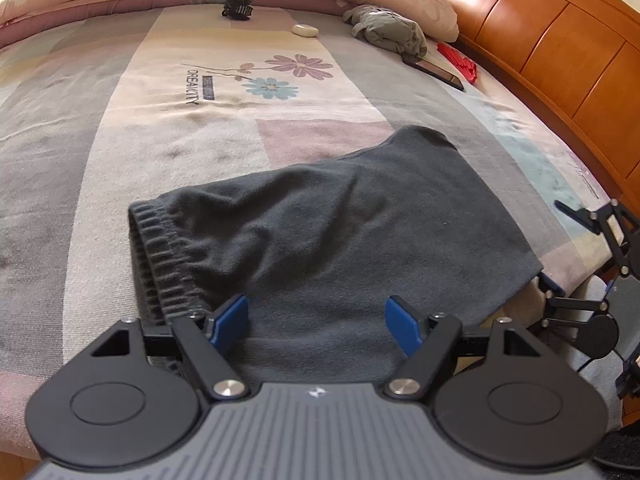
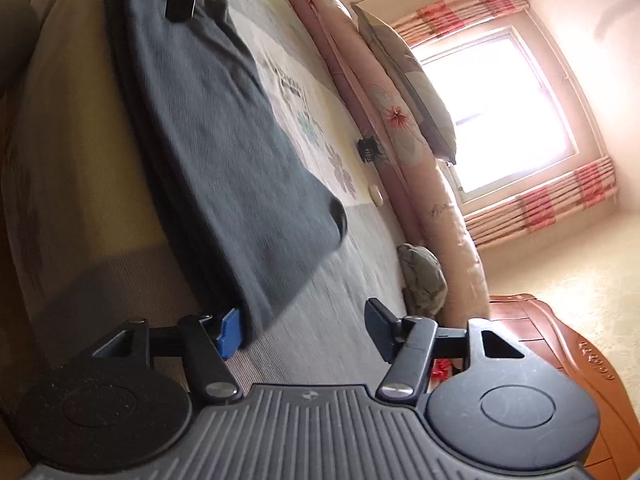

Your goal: Fold clothes

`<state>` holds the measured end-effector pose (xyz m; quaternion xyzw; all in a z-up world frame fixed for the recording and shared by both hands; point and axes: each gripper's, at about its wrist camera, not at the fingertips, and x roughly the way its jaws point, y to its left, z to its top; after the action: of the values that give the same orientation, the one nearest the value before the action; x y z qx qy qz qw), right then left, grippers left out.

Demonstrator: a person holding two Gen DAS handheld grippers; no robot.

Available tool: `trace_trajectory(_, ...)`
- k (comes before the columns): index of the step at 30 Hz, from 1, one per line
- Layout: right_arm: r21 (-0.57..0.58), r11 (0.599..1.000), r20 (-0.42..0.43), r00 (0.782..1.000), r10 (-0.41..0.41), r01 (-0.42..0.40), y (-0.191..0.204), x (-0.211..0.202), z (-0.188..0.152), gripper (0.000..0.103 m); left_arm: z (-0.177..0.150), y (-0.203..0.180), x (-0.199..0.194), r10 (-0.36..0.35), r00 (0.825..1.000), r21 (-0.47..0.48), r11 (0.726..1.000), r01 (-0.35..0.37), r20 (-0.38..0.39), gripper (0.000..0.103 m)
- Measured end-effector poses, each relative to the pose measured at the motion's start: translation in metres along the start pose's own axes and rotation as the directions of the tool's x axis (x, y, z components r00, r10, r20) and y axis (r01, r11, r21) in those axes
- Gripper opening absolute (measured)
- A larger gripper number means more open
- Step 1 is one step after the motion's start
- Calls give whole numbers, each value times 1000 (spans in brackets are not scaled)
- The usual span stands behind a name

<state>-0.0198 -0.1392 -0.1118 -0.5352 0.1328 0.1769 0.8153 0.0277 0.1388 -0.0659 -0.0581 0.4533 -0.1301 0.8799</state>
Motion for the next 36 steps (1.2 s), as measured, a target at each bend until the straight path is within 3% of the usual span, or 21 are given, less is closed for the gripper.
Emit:
trace_trajectory(5, 20, 1000, -23, 1000, 6, -5, -3, -4, -1, 70, 2, 4, 2, 1, 1000, 0, 1000, -1, 8, 77)
trace_trajectory(11, 75, 994, 46, 996, 78, -81, -13, -17, 14, 70, 2, 2, 2, 11, 1000, 24, 1000, -11, 12, 77)
trace_trajectory(16, 236, 954, 76, 983, 169, -183, -36, -8, 24, 70, 2, -1, -4, 17, 999, 36, 999, -19, 29, 76)
trace_trajectory(23, 486, 795, 195, 932, 306, -363, -77, 11, 44, 70, 24, -19, -11, -56, 993, 97, 994, 46, 103, 77)
trace_trajectory(26, 544, 748, 199, 924, 326, -381, -88, 36, 50, 69, 30, -24, 4, -62, 994, 106, 993, 52, 95, 77)
trace_trajectory(30, 667, 617, 182, 894, 410, -419, -101, 88, 44, 63, 30, -19, 23, -72, 995, 90, 994, 66, 65, 77)
trace_trajectory(36, 776, 486, 160, 870, 466, -402, -106, 155, 27, 62, 23, -3, 32, -100, 993, 73, 993, 95, 59, 77)
